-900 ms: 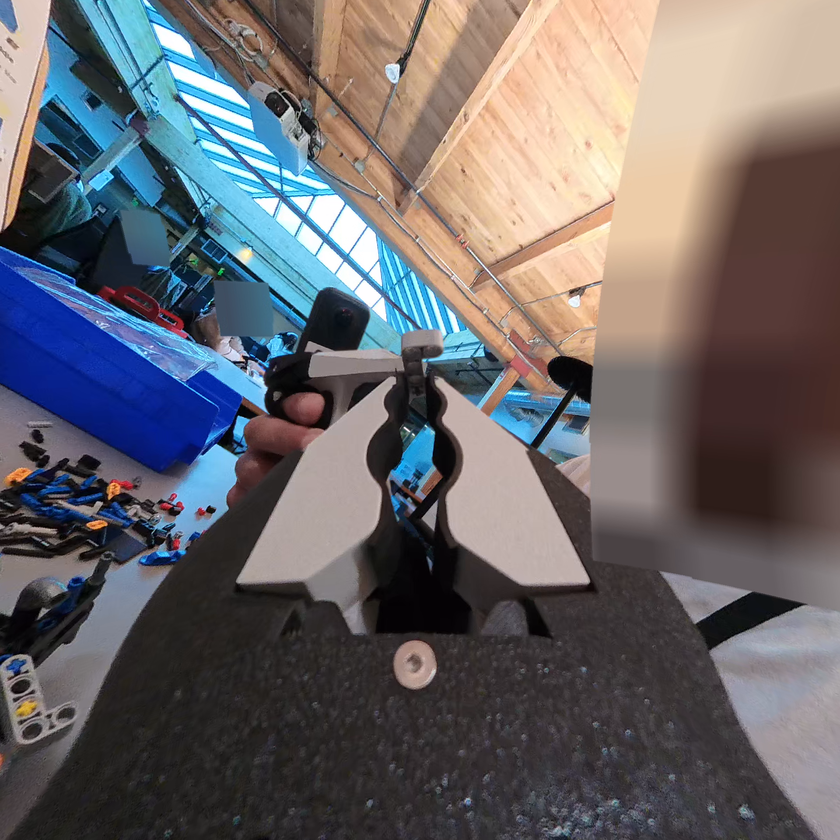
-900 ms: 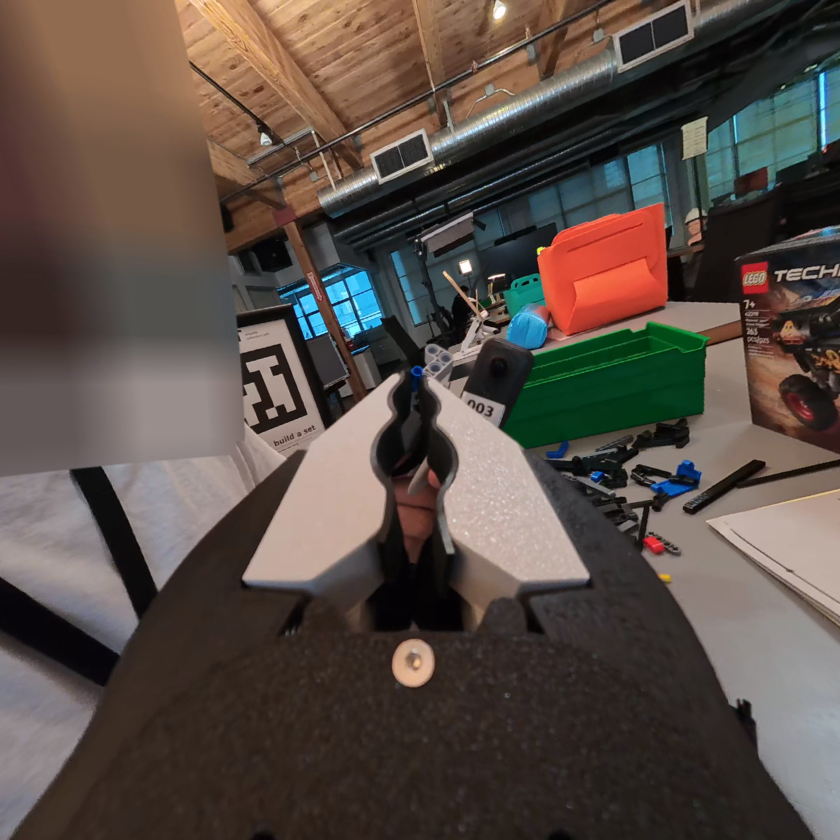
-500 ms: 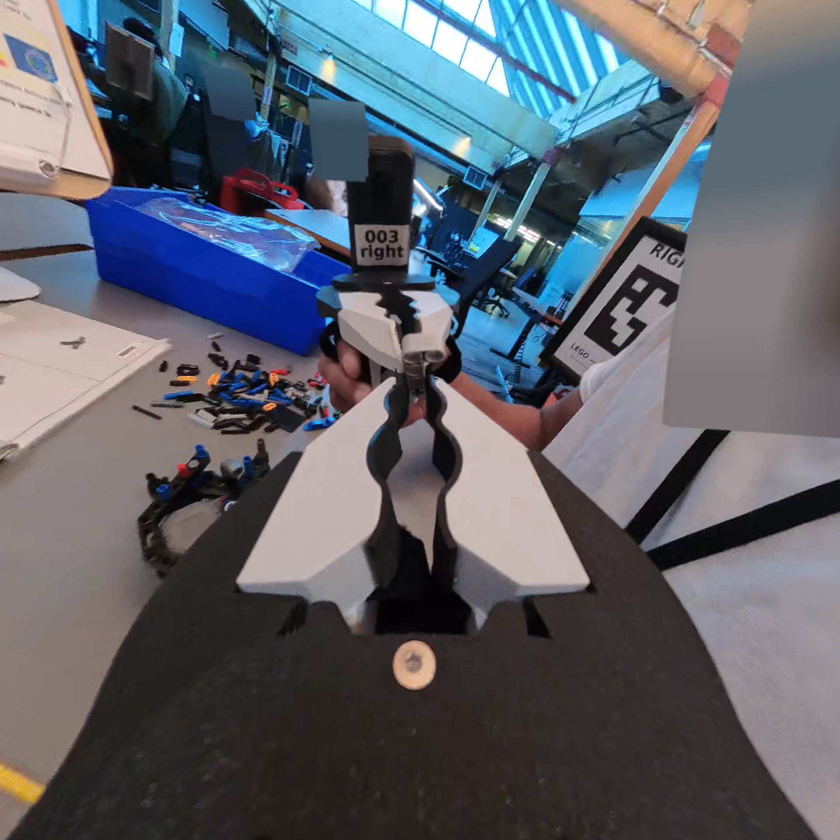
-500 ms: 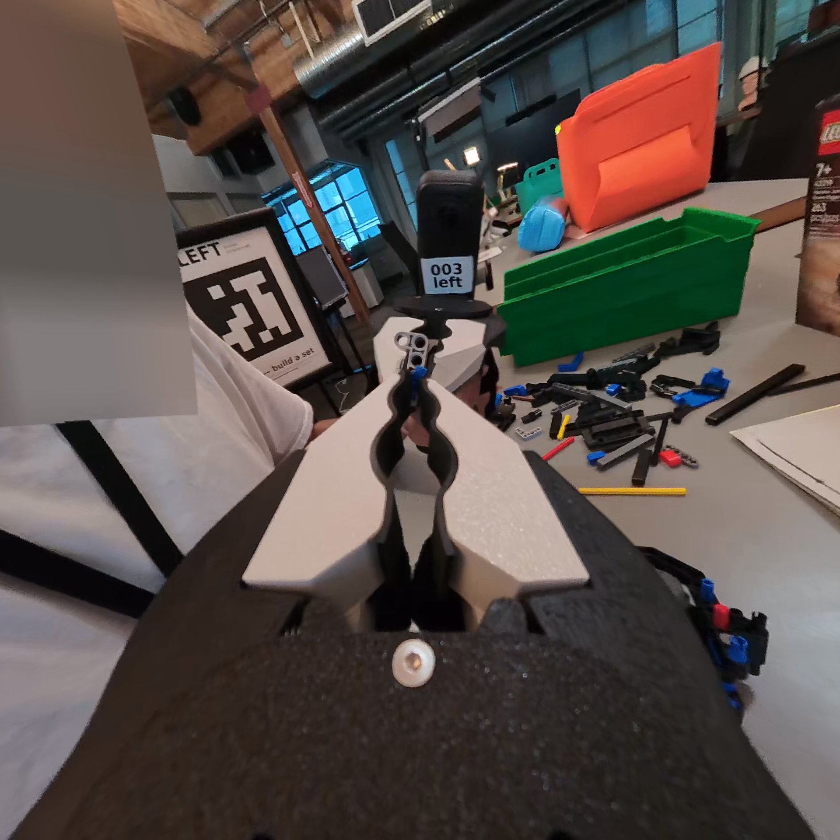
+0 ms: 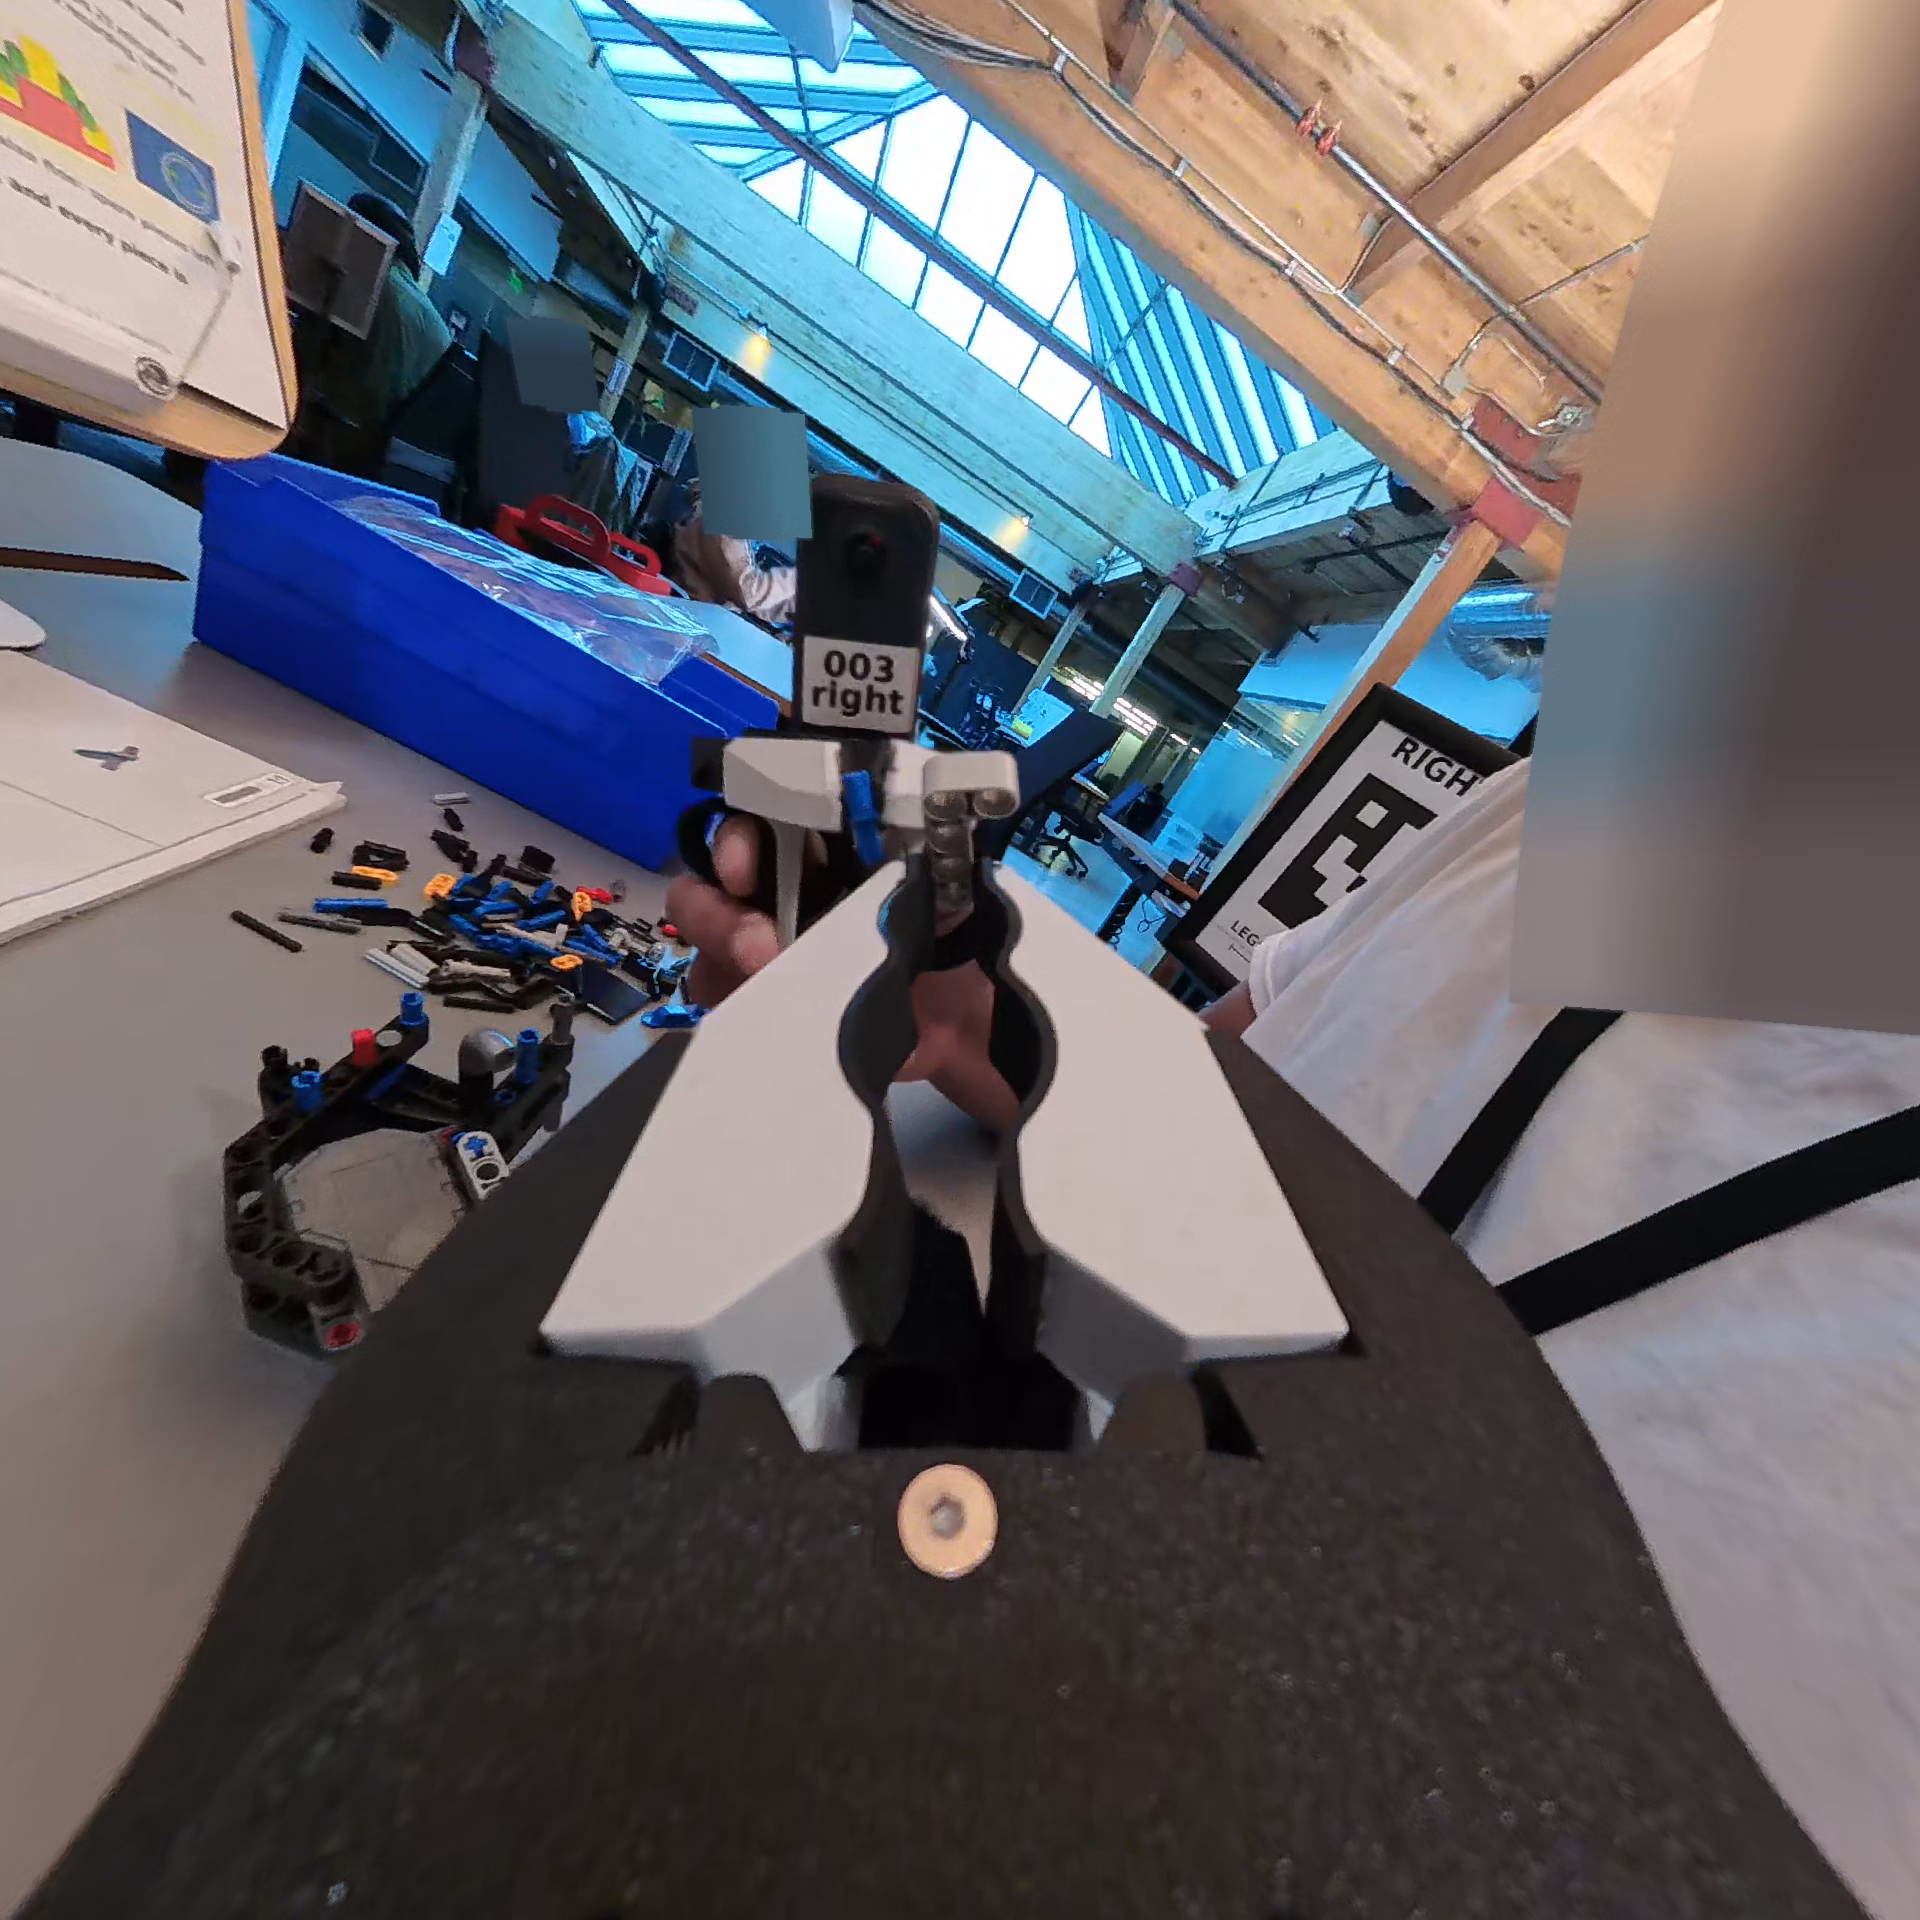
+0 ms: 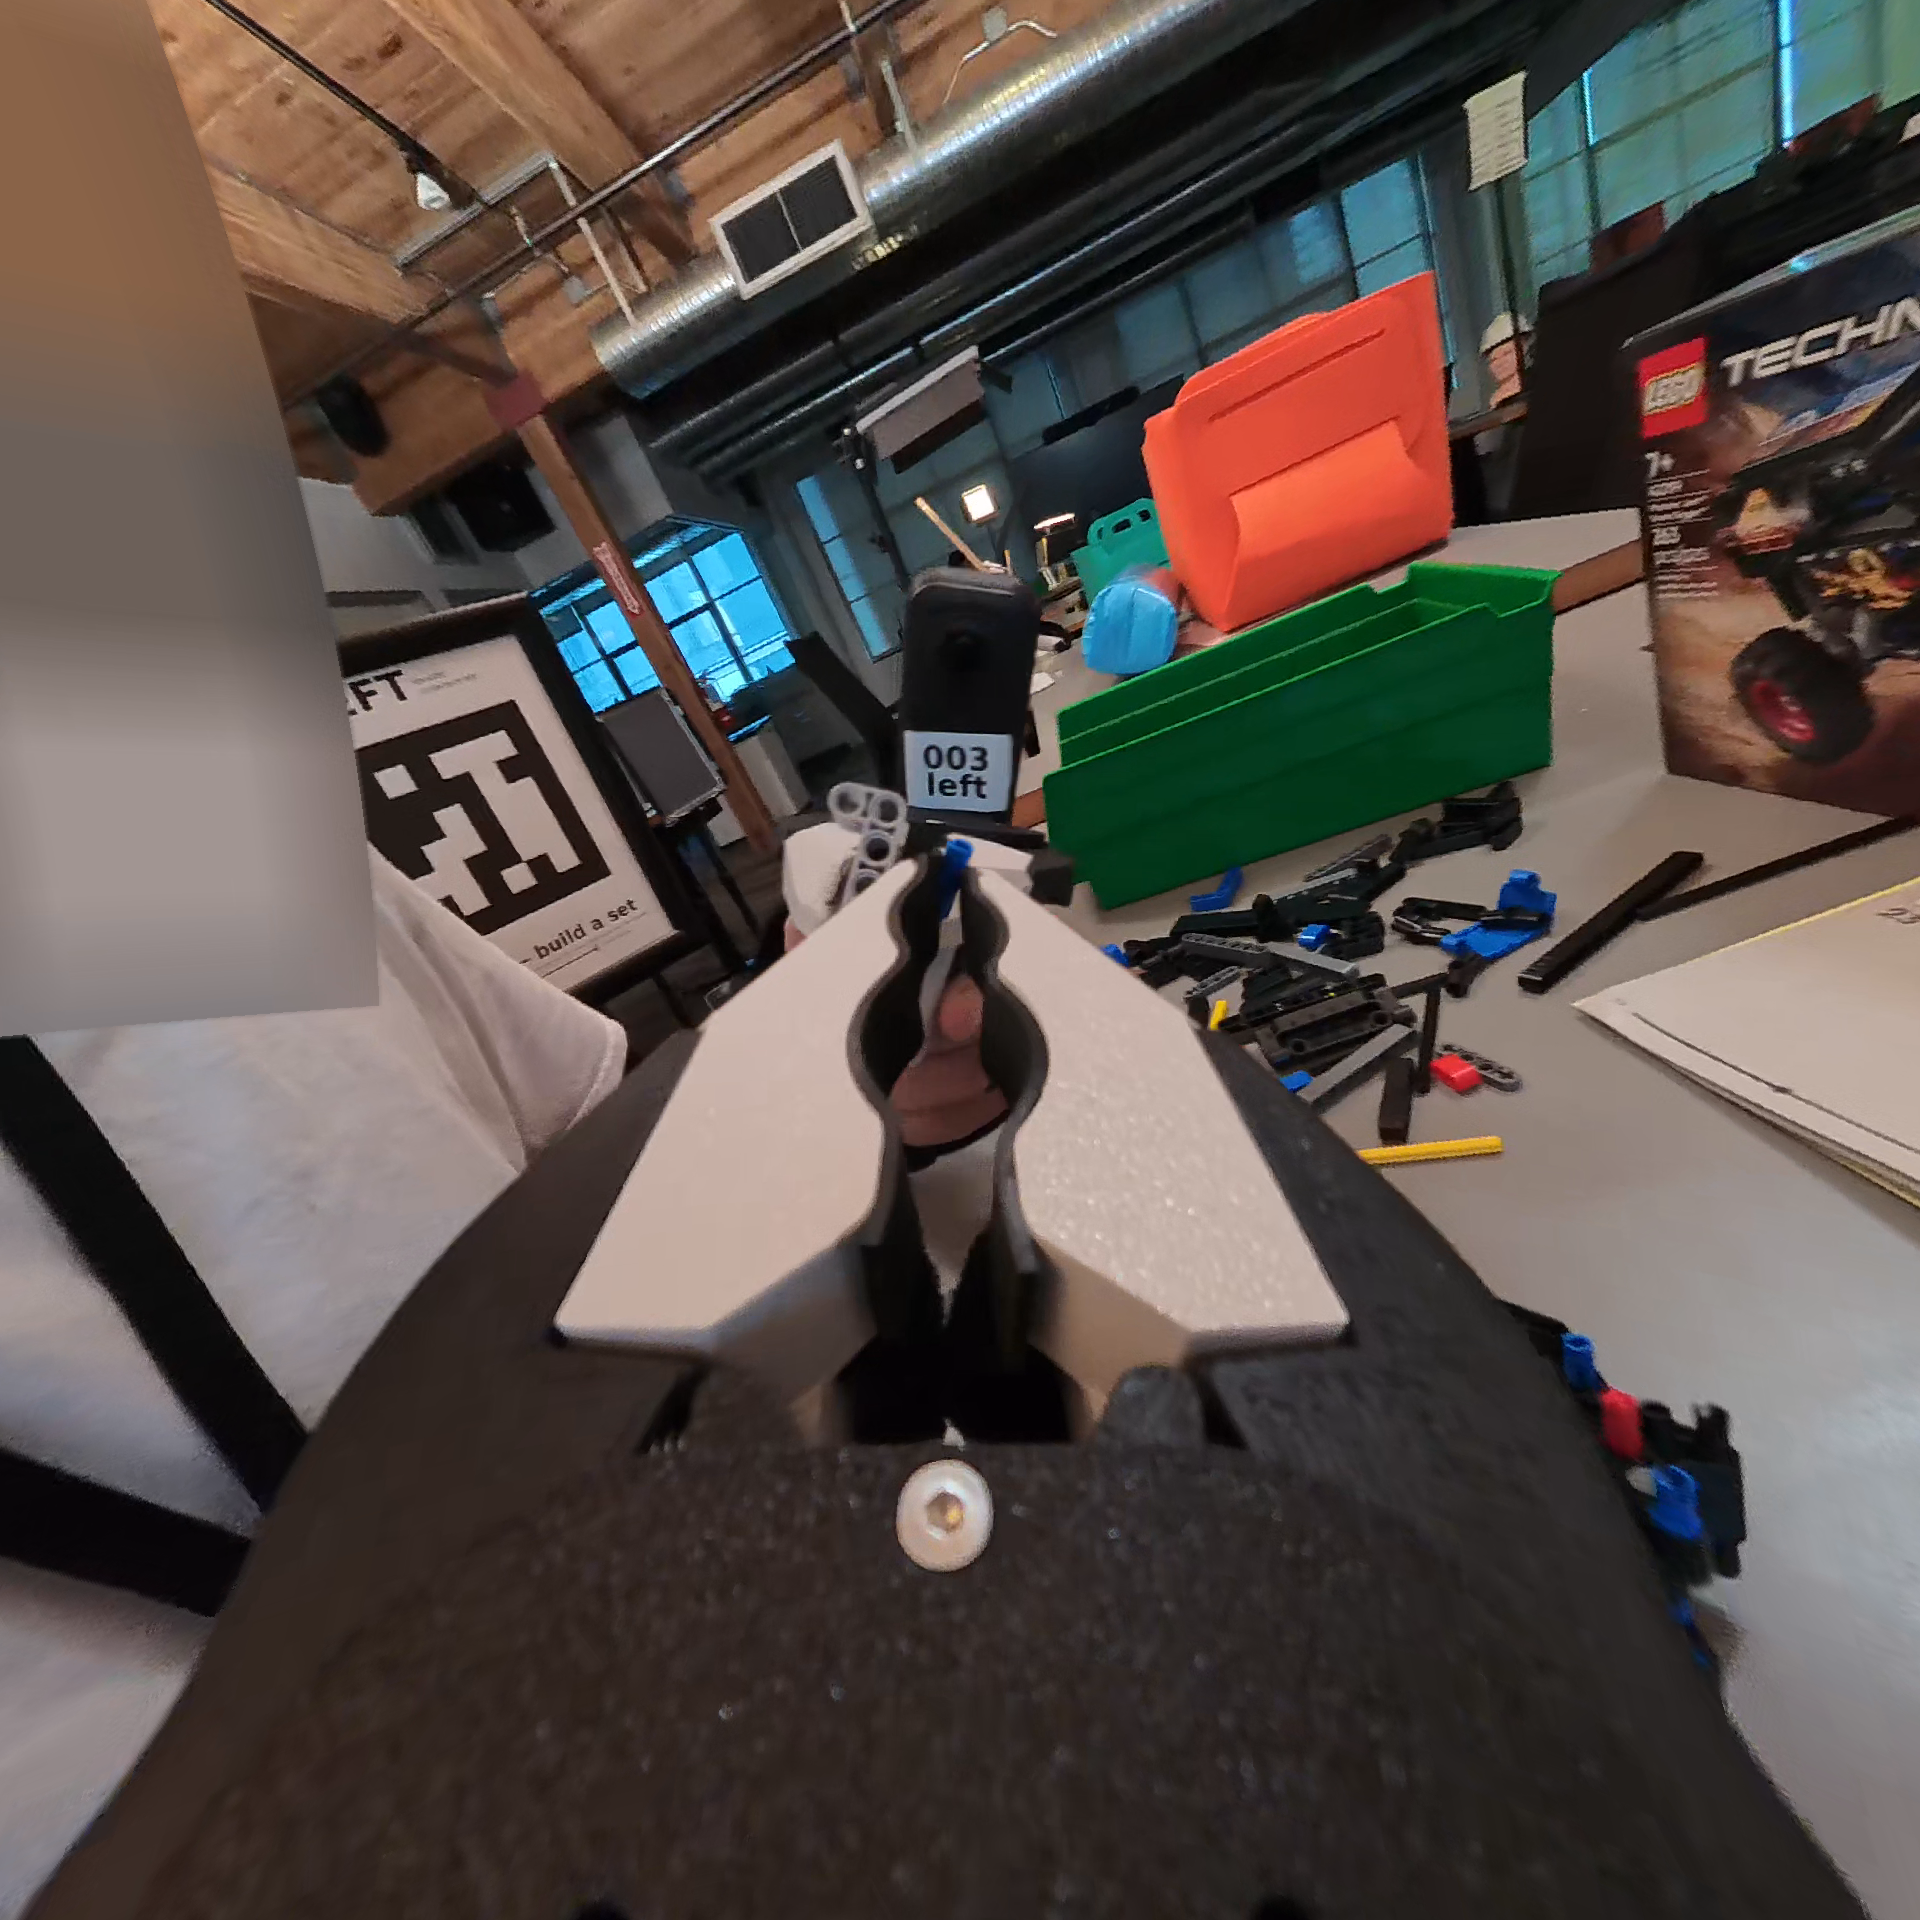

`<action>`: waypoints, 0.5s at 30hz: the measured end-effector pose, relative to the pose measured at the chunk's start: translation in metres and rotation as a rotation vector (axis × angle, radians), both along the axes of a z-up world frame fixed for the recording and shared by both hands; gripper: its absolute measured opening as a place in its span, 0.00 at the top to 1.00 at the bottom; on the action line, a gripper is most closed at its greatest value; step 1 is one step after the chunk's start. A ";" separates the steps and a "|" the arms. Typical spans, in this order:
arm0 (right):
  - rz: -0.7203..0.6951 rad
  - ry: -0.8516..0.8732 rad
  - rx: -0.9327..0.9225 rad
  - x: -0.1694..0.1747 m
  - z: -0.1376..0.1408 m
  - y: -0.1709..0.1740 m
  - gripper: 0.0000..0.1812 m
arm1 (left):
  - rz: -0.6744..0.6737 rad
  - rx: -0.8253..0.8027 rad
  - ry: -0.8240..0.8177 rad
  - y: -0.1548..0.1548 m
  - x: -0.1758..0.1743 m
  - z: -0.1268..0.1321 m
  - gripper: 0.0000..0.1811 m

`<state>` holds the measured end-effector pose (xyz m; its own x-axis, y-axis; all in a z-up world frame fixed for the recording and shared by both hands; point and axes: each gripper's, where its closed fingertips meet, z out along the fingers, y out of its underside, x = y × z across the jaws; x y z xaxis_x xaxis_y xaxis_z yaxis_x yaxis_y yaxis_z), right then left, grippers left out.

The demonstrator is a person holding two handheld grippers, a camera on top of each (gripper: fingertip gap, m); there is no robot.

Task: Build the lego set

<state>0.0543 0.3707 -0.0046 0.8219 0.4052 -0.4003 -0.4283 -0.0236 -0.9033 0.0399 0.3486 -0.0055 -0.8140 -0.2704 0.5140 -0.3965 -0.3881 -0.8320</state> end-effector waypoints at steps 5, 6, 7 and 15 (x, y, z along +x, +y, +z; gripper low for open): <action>-0.028 0.012 -0.002 0.001 0.000 0.004 0.99 | 0.064 0.063 -0.028 0.002 0.005 -0.003 0.97; -0.026 0.012 -0.005 0.001 0.000 0.003 0.99 | 0.082 0.080 -0.031 0.005 0.006 -0.005 0.97; -0.026 0.020 -0.005 0.002 0.000 0.002 0.99 | 0.103 0.087 -0.032 0.008 0.008 -0.006 0.97; -0.121 -0.122 -0.311 0.015 -0.052 -0.015 0.99 | 0.250 0.204 -0.015 0.033 0.019 -0.021 0.97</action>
